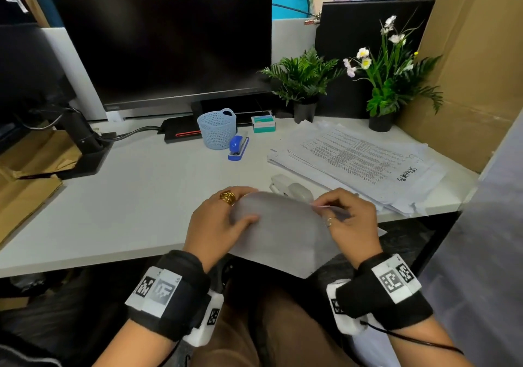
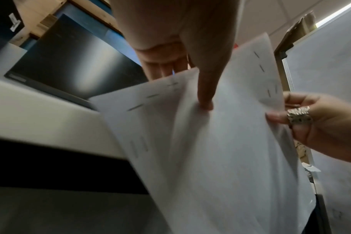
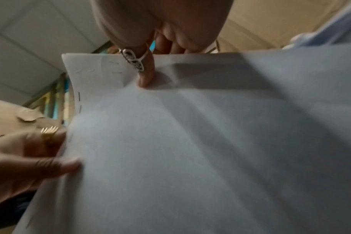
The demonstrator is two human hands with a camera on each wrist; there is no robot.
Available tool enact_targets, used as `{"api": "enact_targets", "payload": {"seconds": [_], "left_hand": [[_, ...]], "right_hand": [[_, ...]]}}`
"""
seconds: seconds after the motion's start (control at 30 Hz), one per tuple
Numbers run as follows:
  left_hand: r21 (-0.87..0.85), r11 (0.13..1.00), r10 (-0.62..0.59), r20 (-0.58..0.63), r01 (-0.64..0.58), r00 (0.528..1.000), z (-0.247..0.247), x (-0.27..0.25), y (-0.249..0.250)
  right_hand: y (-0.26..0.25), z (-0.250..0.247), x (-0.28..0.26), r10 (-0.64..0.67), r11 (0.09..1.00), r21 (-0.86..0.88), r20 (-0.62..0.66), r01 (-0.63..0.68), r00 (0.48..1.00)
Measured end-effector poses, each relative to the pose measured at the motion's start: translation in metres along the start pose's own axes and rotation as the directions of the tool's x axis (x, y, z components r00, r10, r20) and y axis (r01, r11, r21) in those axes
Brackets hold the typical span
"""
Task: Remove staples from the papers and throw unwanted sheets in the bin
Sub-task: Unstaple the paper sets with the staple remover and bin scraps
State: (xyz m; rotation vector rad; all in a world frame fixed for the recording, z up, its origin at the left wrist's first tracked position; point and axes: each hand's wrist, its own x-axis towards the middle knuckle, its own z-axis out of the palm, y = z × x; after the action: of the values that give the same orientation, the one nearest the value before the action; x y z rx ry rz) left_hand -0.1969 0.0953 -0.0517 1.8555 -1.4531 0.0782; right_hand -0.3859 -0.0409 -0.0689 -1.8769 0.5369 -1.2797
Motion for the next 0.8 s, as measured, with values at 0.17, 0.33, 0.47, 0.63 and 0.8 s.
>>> {"api": "enact_targets", "payload": {"seconds": [0.17, 0.33, 0.47, 0.63, 0.8], "left_hand": [[0.049, 0.999, -0.013, 0.221, 0.002, 0.975, 0.033, -0.004, 0.012], [0.126, 0.970, 0.150, 0.365, -0.208, 0.919, 0.087, 0.003, 0.052], [-0.008, 0.968, 0.232, 0.415, -0.251, 0.880, 0.126, 0.016, 0.079], [-0.054, 0.932, 0.355, 0.348, -0.360, 0.868, 0.151, 0.036, 0.089], [0.055, 0.877, 0.410, 0.434, -0.478, 0.802, 0.167, 0.057, 0.078]], "right_hand": [[0.014, -0.042, -0.011, 0.184, 0.970, -0.153, -0.027, -0.186, 0.982], [0.009, -0.073, -0.016, -0.052, 0.785, -0.600, 0.183, 0.154, 0.982], [0.005, -0.092, -0.024, 0.427, 0.376, -0.911, 0.335, 0.172, 0.840], [0.032, -0.130, -0.042, 0.635, 0.269, -0.955, 0.077, -0.127, 0.769], [0.071, -0.159, -0.068, 0.637, 0.230, -0.884, -0.180, -0.408, 0.750]]}}
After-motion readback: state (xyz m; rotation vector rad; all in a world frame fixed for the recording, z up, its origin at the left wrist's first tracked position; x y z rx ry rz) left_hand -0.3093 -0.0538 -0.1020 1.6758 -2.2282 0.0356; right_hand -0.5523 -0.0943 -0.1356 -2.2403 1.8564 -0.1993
